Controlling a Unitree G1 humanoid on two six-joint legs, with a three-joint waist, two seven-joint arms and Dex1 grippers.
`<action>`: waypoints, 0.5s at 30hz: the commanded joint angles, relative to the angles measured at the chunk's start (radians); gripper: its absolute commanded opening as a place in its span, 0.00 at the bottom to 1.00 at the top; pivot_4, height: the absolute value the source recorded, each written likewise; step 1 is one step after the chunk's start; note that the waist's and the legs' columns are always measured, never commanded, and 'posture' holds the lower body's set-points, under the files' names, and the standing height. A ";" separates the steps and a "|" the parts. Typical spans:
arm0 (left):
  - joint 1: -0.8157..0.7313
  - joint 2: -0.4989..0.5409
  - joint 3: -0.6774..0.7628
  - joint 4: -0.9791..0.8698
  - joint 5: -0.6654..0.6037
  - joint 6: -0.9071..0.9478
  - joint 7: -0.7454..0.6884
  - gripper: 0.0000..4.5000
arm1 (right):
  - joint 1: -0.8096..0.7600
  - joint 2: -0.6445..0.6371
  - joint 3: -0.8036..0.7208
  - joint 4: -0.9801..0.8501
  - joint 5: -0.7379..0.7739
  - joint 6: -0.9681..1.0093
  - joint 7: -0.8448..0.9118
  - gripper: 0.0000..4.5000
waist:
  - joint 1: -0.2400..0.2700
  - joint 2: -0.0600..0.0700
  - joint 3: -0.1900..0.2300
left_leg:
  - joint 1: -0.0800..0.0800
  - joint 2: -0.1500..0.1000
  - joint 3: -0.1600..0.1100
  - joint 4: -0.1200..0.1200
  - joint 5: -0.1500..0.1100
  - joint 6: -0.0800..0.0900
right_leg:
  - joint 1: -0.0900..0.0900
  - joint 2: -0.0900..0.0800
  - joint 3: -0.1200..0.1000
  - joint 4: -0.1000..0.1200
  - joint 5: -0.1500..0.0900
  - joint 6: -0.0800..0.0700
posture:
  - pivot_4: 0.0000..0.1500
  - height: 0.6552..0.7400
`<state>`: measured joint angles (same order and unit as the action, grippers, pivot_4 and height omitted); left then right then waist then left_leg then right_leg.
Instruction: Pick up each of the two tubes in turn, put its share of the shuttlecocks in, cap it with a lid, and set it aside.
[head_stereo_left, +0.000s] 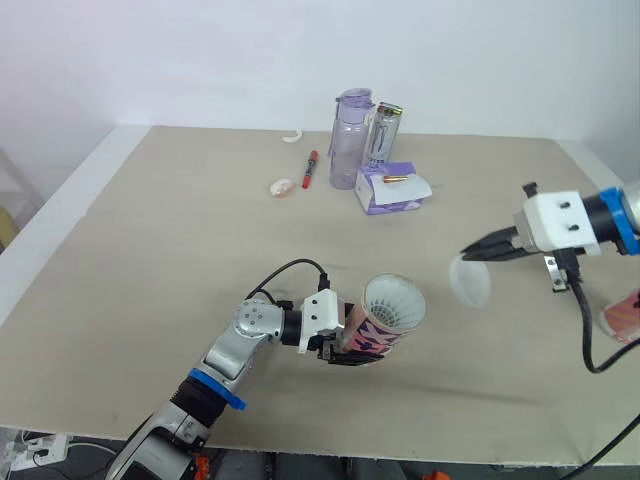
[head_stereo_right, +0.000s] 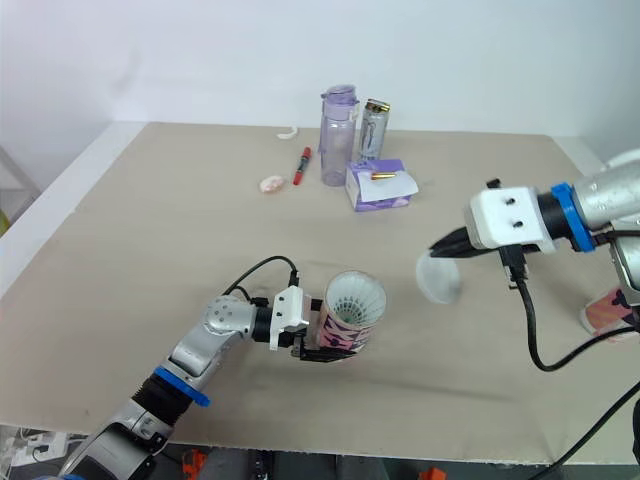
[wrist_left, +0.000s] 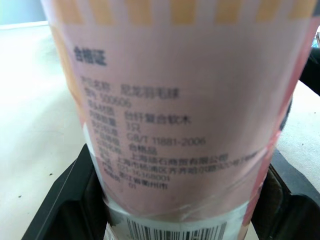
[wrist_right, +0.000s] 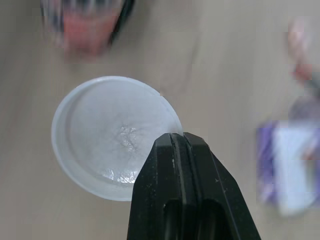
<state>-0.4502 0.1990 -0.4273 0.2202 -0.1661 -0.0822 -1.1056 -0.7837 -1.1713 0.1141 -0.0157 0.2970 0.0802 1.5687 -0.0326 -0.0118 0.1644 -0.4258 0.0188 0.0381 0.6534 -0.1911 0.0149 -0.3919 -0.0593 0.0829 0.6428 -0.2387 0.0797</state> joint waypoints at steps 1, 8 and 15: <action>-0.005 0.019 0.006 0.052 0.038 0.010 0.017 0.73 | -0.071 0.009 0.009 -0.096 0.060 0.152 0.039 0.02 | 0.002 -0.001 0.000 | -0.001 0.000 0.000 0.000 0.000 0.000 | -0.001 0.000 0.000 0.000 0.000 -0.001 | 1.00 1.00; -0.019 0.025 0.007 0.079 0.045 0.009 0.021 0.73 | -0.192 0.025 0.075 -0.206 0.131 0.315 0.046 0.02 | 0.008 -0.001 0.000 | -0.006 0.001 0.001 0.000 0.000 0.000 | -0.011 0.000 0.000 0.000 0.003 -0.006 | 1.00 1.00; -0.046 0.013 0.015 0.109 0.038 0.024 0.027 0.73 | -0.225 0.111 0.130 -0.231 0.074 0.278 0.035 0.02 | 0.008 -0.002 0.000 | -0.009 0.002 0.002 0.001 0.000 0.000 | -0.014 0.001 -0.001 0.000 0.004 -0.006 | 1.00 1.00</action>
<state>-0.4931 0.1971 -0.4235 0.2721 -0.1669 -0.0887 -1.1056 -0.9819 -1.0611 0.2433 -0.2320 0.3915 0.3799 1.5713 -0.0245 -0.0134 0.1644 -0.4345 0.0205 0.0400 0.6547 -0.1912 0.0147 -0.4057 -0.0584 0.0823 0.6430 -0.2342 0.0735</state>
